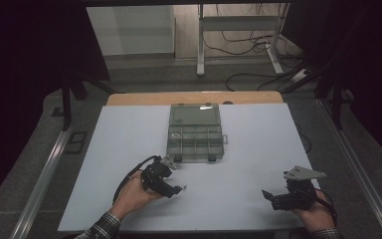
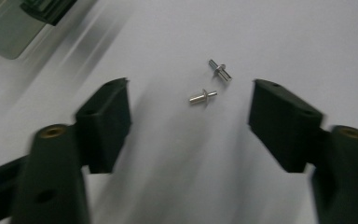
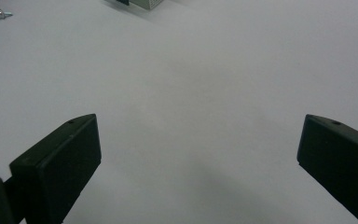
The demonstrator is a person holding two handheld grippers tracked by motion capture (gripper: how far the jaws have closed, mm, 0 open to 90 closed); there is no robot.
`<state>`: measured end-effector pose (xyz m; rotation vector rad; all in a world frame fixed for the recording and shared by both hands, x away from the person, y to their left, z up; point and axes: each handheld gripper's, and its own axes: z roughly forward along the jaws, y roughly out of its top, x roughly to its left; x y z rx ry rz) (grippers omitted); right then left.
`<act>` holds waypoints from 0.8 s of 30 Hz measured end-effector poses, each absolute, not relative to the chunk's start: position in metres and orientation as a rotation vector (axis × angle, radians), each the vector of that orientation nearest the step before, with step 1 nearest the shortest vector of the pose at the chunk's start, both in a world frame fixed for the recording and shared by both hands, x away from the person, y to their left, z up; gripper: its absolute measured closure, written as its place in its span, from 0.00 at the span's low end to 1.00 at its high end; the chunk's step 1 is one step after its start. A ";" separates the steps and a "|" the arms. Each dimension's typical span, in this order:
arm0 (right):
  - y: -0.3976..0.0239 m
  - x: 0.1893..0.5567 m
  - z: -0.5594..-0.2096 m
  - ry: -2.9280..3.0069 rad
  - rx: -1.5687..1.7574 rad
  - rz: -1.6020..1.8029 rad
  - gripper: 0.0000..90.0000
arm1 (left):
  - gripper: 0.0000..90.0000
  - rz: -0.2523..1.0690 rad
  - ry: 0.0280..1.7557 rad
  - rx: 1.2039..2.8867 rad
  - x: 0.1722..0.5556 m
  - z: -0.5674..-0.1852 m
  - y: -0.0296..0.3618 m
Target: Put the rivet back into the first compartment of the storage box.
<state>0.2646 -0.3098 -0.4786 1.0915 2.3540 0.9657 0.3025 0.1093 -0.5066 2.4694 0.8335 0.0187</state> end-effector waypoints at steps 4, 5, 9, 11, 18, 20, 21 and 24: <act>-0.310 0.265 -0.479 2.356 1.090 0.966 0.00 | 0.49 -0.007 0.812 2.490 0.306 -0.510 0.107; -0.310 0.265 -0.479 2.356 1.090 0.967 0.00 | 0.51 -0.011 0.815 2.486 0.307 -0.511 0.106; -0.309 0.265 -0.479 2.362 1.091 0.966 0.00 | 0.59 -0.004 0.780 2.524 0.310 -0.514 0.104; -0.309 0.265 -0.479 2.363 1.091 0.966 0.00 | 0.62 -0.006 0.770 2.537 0.310 -0.516 0.103; -0.309 0.265 -0.480 2.371 1.090 0.962 0.00 | 0.72 0.011 0.755 2.542 0.311 -0.515 0.103; -0.309 0.265 -0.480 2.373 1.090 0.960 0.00 | 0.77 0.027 0.747 2.554 0.310 -0.515 0.101; -0.309 0.265 -0.480 2.373 1.090 0.960 0.00 | 0.78 0.042 0.739 2.565 0.310 -0.515 0.100; -0.309 0.265 -0.480 2.375 1.090 0.959 0.00 | 0.81 0.031 0.724 2.569 0.309 -0.514 0.097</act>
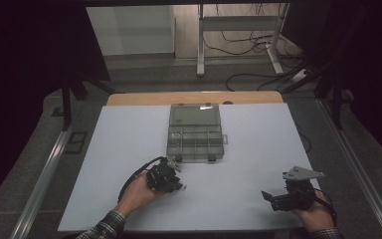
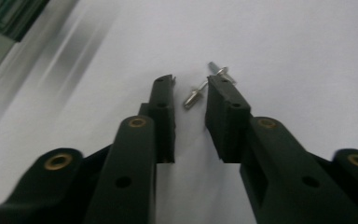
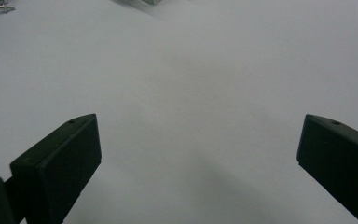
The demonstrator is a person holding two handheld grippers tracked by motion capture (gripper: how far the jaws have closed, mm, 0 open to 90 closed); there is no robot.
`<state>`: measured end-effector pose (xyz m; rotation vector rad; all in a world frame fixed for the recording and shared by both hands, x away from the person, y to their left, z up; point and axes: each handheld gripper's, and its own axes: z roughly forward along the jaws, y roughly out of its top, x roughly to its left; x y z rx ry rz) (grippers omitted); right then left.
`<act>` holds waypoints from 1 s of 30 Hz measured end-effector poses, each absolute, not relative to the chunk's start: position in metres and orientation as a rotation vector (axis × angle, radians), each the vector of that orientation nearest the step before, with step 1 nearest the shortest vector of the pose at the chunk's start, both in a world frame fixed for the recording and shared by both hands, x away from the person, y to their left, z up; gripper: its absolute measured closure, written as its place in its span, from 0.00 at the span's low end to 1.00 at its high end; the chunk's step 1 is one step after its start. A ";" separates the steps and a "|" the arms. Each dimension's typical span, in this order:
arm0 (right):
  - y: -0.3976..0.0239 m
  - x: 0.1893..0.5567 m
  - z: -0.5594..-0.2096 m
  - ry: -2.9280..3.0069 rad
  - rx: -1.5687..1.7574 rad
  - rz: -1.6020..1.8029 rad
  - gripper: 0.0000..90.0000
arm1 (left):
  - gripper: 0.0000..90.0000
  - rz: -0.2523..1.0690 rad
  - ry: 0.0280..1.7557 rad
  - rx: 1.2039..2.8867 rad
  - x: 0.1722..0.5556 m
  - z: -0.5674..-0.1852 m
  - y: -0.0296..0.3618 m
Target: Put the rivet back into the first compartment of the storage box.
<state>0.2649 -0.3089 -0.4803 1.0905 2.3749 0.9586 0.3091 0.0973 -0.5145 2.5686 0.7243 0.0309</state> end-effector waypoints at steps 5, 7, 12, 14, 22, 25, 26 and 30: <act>-0.309 0.265 -0.481 2.378 1.090 0.955 0.00 | 0.89 0.044 0.730 2.583 0.310 -0.514 0.096; -0.309 0.265 -0.481 2.379 1.091 0.955 0.00 | 0.93 0.029 0.737 2.580 0.311 -0.514 0.097; -0.309 0.265 -0.481 2.380 1.091 0.954 0.00 | 0.95 0.010 0.747 2.575 0.313 -0.514 0.098; -0.309 0.265 -0.481 2.381 1.090 0.954 0.00 | 0.95 0.006 0.748 2.575 0.313 -0.514 0.098; -0.309 0.265 -0.481 2.382 1.089 0.953 0.00 | 0.96 -0.018 0.778 2.551 0.315 -0.510 0.103; -0.309 0.265 -0.481 2.382 1.088 0.953 0.00 | 0.96 -0.043 0.813 2.502 0.315 -0.508 0.104; -0.309 0.265 -0.481 2.381 1.086 0.954 0.00 | 0.96 -0.045 0.813 2.501 0.315 -0.507 0.105; -0.309 0.265 -0.481 2.379 1.088 0.955 0.00 | 0.96 -0.048 0.821 2.486 0.315 -0.503 0.108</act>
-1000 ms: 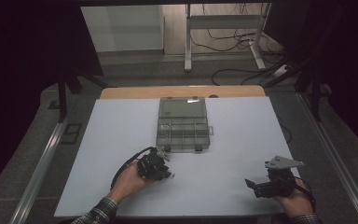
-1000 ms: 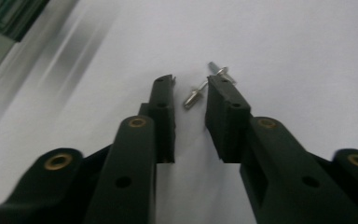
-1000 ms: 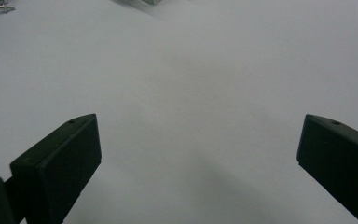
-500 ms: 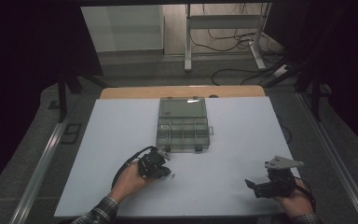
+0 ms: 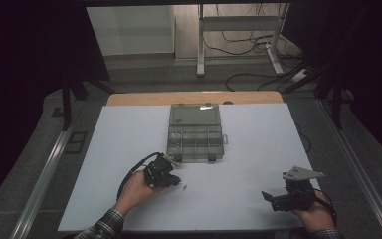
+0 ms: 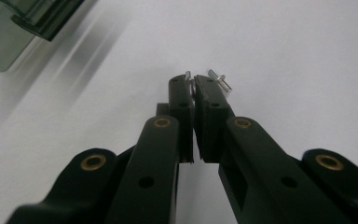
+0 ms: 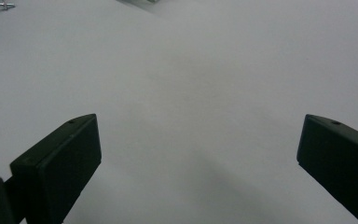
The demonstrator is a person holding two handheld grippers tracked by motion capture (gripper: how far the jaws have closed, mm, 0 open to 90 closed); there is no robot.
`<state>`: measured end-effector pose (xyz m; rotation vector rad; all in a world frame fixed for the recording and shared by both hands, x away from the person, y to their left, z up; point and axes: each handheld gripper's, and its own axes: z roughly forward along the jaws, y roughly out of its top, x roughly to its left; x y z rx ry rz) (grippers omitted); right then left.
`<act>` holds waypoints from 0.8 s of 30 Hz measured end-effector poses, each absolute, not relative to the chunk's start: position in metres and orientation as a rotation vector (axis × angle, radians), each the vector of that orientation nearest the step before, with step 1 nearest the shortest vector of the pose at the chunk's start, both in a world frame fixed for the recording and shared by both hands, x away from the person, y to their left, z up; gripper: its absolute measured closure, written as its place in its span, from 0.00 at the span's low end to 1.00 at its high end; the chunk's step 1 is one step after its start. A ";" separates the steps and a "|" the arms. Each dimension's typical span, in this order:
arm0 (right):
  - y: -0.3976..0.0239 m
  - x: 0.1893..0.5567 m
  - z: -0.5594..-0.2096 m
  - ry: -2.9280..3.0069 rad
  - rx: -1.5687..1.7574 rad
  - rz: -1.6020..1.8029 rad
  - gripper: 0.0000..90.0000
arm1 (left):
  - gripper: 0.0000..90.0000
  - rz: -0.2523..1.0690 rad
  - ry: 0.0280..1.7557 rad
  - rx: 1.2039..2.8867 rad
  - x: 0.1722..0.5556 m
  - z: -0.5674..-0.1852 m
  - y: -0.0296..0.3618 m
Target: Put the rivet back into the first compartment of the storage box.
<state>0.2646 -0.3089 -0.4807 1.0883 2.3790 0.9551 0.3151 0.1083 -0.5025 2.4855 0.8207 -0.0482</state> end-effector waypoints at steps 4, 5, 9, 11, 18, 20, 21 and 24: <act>-0.309 0.265 -0.481 2.378 1.088 0.955 0.00 | 0.96 -0.054 0.831 2.462 0.316 -0.497 0.113; -0.309 0.264 -0.481 2.378 1.087 0.955 0.00 | 0.96 -0.054 0.834 2.457 0.317 -0.496 0.115; -0.309 0.264 -0.480 2.377 1.086 0.955 0.00 | 0.96 -0.072 0.848 2.424 0.319 -0.490 0.121; -0.309 0.264 -0.480 2.376 1.087 0.956 0.00 | 0.96 -0.071 0.851 2.420 0.320 -0.488 0.123; -0.309 0.264 -0.480 2.374 1.089 0.955 0.00 | 0.96 -0.051 0.884 2.396 0.327 -0.478 0.132; -0.309 0.264 -0.480 2.374 1.089 0.955 0.00 | 0.96 -0.044 0.888 2.384 0.330 -0.474 0.134; -0.309 0.264 -0.480 2.374 1.089 0.954 0.00 | 0.96 -0.040 0.890 2.379 0.332 -0.473 0.135; -0.309 0.264 -0.480 2.374 1.091 0.954 0.00 | 0.96 -0.020 0.895 2.367 0.337 -0.466 0.135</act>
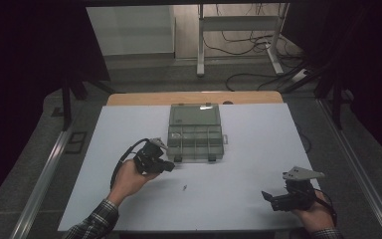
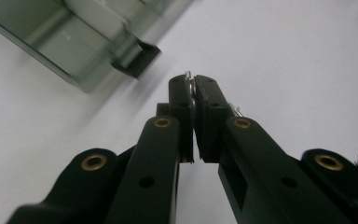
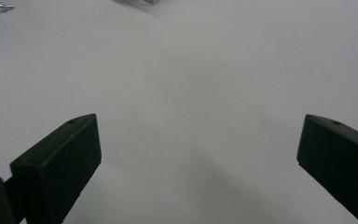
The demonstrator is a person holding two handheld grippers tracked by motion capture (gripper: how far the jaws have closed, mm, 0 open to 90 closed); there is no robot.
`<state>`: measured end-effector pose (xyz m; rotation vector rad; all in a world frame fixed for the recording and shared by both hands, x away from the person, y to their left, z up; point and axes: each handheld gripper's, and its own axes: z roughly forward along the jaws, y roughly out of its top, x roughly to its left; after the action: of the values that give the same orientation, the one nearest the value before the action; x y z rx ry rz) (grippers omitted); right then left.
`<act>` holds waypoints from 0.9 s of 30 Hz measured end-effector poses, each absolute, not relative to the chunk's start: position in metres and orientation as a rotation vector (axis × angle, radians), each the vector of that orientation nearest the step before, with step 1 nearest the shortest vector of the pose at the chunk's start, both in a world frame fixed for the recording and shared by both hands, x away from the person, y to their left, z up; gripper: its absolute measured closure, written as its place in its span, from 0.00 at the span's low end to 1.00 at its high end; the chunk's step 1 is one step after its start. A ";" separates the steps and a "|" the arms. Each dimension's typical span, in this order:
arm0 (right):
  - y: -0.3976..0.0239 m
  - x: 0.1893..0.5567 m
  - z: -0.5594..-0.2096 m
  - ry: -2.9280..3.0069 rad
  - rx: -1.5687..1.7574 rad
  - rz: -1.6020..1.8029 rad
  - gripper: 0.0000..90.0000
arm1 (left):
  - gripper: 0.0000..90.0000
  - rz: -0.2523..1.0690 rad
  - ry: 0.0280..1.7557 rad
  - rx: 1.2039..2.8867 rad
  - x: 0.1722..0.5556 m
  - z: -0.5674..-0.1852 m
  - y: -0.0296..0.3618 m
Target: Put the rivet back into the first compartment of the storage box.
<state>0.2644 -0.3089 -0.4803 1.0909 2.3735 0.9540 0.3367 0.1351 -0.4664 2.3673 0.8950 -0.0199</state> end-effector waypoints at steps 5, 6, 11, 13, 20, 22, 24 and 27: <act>-0.309 0.265 -0.481 2.373 1.091 0.956 0.00 | 0.96 0.021 0.911 2.362 0.348 -0.456 0.134; -0.309 0.265 -0.481 2.373 1.091 0.957 0.00 | 0.96 0.028 0.914 2.364 0.351 -0.454 0.134; -0.309 0.264 -0.480 2.372 1.094 0.957 0.00 | 0.96 0.064 0.939 2.355 0.365 -0.448 0.134; -0.309 0.264 -0.480 2.365 1.087 0.962 0.00 | 0.96 0.070 0.949 2.350 0.372 -0.446 0.133; -0.309 0.263 -0.476 2.341 1.055 0.994 0.00 | 0.96 0.110 0.997 2.349 0.395 -0.445 0.132; -0.309 0.263 -0.475 2.332 1.054 1.000 0.00 | 0.96 0.113 1.009 2.346 0.400 -0.445 0.132; -0.309 0.263 -0.475 2.328 1.051 1.007 0.00 | 0.96 0.119 1.017 2.343 0.406 -0.445 0.130; -0.309 0.263 -0.475 2.327 1.048 1.008 0.00 | 0.96 0.125 1.037 2.345 0.415 -0.446 0.128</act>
<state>0.2625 -0.3095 -0.4745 1.0484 2.3274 1.0081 0.4147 0.1281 -0.4462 2.3451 1.0366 0.1253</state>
